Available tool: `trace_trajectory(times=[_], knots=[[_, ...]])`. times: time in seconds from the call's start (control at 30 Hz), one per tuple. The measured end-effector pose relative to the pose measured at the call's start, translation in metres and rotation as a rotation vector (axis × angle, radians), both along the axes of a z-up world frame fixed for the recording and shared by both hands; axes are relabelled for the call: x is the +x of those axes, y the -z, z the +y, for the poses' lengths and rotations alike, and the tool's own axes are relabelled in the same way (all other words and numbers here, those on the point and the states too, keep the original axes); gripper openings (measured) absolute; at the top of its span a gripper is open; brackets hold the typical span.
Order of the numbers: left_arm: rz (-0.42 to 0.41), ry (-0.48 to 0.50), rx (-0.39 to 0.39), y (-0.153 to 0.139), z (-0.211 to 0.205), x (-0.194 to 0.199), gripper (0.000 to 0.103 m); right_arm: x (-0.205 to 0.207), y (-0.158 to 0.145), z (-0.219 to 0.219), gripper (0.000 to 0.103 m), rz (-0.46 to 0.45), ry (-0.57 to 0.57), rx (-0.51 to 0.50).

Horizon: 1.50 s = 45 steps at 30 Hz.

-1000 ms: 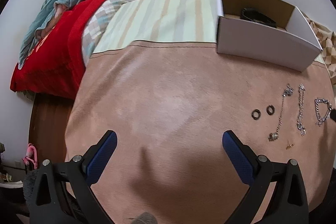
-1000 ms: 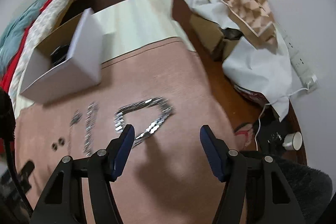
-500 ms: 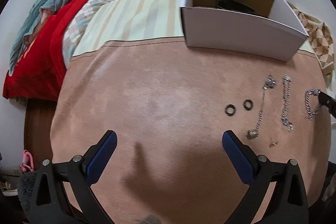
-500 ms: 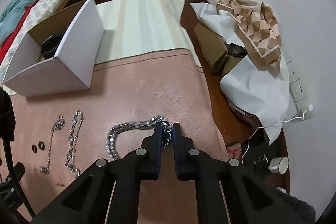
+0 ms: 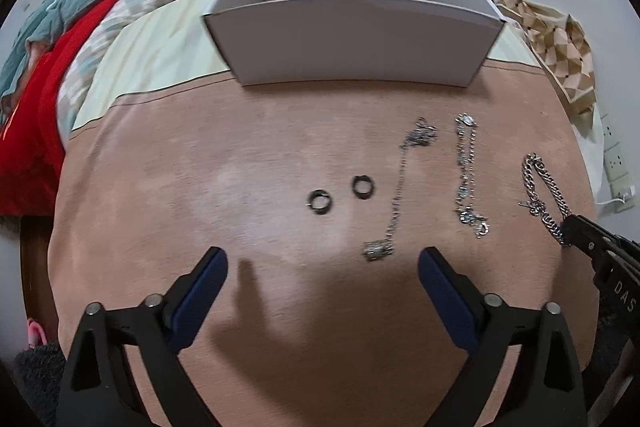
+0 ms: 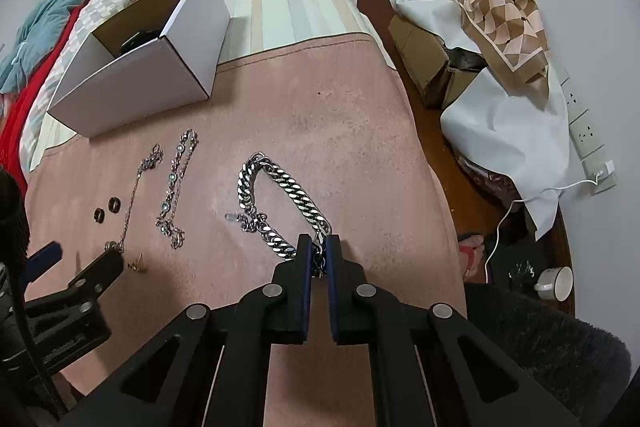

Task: Organize jewelry
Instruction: 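Grasp the thick silver chain with the right gripper while the left grasps a thin chain, then lower both chains into the white box and open both grippers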

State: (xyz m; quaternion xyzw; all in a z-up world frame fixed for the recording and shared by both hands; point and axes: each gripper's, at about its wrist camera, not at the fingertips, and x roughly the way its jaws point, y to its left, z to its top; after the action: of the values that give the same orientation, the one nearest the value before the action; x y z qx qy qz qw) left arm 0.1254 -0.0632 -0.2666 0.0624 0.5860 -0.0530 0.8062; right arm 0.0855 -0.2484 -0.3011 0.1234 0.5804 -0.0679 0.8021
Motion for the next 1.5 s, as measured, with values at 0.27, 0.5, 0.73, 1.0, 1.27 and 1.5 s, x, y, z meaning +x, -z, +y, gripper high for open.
trace_trajectory(times=[0.27, 0.5, 0.73, 1.0, 1.27, 1.5], knots=[[0.004, 0.017, -0.014, 0.004, -0.007, 0.003, 0.075, 0.000, -0.002, -0.002, 0.007, 0.005, 0.005, 0.001], [-0.004, 0.031, -0.044, 0.003, -0.007, 0.004, 0.056, 0.002, -0.002, -0.002, 0.007, 0.007, 0.007, -0.002], [-0.021, 0.056, -0.053, -0.002, -0.011, 0.005, 0.016, 0.003, -0.002, -0.004, 0.007, 0.009, 0.006, -0.005], [-0.025, 0.056, -0.096, -0.018, 0.000, 0.006, 0.010, 0.002, -0.023, -0.008, 0.006, -0.035, 0.011, 0.035], [-0.081, 0.030, -0.170, -0.070, 0.025, 0.009, 0.010, 0.012, -0.076, -0.003, 0.006, -0.135, -0.015, 0.106], [-0.158, 0.057, -0.202, -0.124, 0.031, 0.018, 0.010, 0.028, -0.127, 0.006, 0.006, -0.222, -0.060, 0.149]])
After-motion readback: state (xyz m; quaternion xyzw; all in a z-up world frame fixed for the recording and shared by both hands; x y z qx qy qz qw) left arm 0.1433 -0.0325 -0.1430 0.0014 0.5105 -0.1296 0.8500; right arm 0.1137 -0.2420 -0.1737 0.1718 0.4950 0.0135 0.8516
